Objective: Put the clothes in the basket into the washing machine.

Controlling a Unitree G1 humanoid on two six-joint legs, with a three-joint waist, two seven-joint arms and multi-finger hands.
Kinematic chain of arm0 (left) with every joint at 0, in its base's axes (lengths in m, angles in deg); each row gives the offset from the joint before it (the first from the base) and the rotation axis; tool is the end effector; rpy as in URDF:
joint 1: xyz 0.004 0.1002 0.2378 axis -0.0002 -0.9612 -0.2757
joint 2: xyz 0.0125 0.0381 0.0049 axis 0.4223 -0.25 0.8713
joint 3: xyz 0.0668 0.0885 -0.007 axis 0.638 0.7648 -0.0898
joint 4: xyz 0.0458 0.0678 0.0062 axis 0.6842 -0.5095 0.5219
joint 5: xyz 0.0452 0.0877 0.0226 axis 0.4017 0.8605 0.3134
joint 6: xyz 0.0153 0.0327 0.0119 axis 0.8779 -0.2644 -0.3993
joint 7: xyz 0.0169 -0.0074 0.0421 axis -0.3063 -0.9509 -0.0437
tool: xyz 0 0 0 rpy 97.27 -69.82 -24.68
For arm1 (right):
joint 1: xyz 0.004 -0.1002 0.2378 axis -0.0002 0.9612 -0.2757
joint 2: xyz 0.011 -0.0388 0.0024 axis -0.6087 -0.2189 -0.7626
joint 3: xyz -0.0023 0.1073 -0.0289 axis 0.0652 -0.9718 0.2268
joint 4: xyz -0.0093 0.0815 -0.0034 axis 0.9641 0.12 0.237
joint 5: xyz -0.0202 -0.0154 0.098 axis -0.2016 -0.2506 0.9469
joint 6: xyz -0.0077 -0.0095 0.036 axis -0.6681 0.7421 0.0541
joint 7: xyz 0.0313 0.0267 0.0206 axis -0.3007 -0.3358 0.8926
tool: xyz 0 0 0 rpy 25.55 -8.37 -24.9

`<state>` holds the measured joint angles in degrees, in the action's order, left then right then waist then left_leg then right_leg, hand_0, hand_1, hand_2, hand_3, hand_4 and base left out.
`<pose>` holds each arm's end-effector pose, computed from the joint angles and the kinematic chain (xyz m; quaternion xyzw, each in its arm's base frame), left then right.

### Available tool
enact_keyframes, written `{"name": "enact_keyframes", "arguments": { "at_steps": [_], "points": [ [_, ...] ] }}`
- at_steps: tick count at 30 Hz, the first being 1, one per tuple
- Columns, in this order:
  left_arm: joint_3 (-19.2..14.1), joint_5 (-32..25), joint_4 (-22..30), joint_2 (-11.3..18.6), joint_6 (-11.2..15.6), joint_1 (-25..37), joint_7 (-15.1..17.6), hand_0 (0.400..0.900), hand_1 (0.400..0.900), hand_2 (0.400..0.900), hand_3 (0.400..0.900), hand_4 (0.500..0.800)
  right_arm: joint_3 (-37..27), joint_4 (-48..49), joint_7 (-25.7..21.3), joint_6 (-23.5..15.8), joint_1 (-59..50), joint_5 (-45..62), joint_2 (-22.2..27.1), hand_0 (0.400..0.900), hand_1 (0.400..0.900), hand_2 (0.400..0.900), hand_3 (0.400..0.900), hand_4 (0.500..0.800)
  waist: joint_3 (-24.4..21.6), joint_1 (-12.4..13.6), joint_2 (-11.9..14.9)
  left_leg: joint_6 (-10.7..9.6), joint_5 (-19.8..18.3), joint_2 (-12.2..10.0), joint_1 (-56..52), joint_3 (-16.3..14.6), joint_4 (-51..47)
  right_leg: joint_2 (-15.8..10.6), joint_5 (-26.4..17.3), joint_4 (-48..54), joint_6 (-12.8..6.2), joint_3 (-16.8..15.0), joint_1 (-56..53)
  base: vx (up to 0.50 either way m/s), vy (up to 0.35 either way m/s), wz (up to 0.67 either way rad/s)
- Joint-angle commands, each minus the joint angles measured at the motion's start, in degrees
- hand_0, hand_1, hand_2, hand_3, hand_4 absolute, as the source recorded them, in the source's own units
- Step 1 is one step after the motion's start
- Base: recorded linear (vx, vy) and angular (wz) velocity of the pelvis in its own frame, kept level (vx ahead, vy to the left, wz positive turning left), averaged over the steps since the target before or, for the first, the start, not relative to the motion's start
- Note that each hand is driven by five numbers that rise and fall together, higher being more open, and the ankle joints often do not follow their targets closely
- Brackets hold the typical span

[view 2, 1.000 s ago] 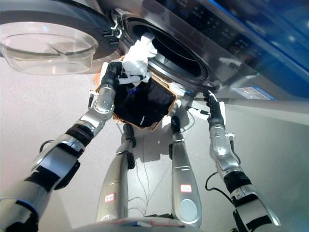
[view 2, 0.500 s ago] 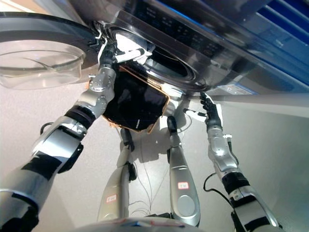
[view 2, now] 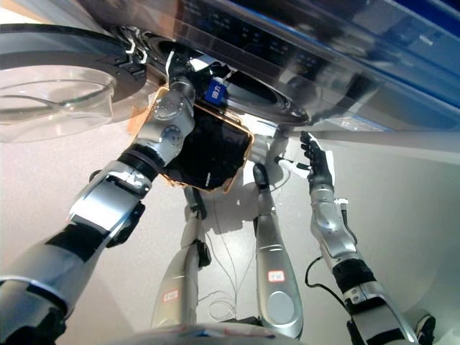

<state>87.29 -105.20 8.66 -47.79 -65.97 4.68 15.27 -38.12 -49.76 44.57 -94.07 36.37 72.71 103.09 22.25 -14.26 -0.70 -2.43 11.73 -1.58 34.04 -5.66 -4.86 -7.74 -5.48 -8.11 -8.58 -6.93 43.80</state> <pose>0.3754 0.0870 0.2127 -0.0985 -0.0953 -0.0166 0.9904 0.2546 -0.2008 0.0378 -0.1028 -0.0293 -0.0883 0.9903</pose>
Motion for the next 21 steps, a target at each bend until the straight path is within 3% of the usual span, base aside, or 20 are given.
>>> {"name": "enact_keyframes", "arguments": {
  "at_steps": [1,7,8,21],
  "points": [
    [-2.75,4.52,-4.10,-4.82,4.46,3.50,-0.50,0.400,0.400,0.400,0.400,0.500,-1.62,3.22,-2.51,-2.69,4.87,-1.71,4.79,0.900,0.900,0.900,0.900,0.800,-7.09,-2.60,-4.41,-6.12,0.37,-3.30,-0.42,2.30,-0.14,0.96,-2.65,-0.82,-1.41,-1.50,0.60,-0.01,0.001,-0.15],
    [-3.74,3.87,-5.14,-4.18,4.39,4.24,-0.09,0.412,0.412,0.412,0.412,0.507,-1.80,3.10,-2.58,-3.03,4.84,-1.79,5.16,0.900,0.900,0.900,0.900,0.800,-7.48,-2.86,-4.61,-6.10,0.12,-3.43,0.03,2.01,-0.14,1.07,-2.97,-0.69,-1.49,-2.07,1.61,0.00,0.001,-0.09],
    [-3.96,3.55,-5.29,-4.05,4.28,4.38,-0.03,0.900,0.900,0.900,0.900,0.800,-1.79,3.08,-2.57,-2.97,5.01,-1.78,5.16,0.900,0.900,0.900,0.900,0.800,-7.60,-2.87,-4.65,-6.11,0.16,-3.44,0.10,2.10,-0.14,1.09,-2.94,-0.64,-1.45,-1.98,1.57,0.01,-0.022,0.05],
    [-4.31,4.36,-4.74,-2.84,4.74,3.49,1.37,0.900,0.900,0.900,0.900,0.800,-1.04,1.55,-2.60,-3.77,4.23,-0.36,4.76,0.900,0.900,0.900,0.900,0.800,-8.66,-1.83,-4.34,-6.22,0.33,-3.51,-0.08,3.15,-0.14,0.95,-2.76,-0.35,-1.37,-0.41,0.26,0.00,-0.016,0.09]
  ]
}}
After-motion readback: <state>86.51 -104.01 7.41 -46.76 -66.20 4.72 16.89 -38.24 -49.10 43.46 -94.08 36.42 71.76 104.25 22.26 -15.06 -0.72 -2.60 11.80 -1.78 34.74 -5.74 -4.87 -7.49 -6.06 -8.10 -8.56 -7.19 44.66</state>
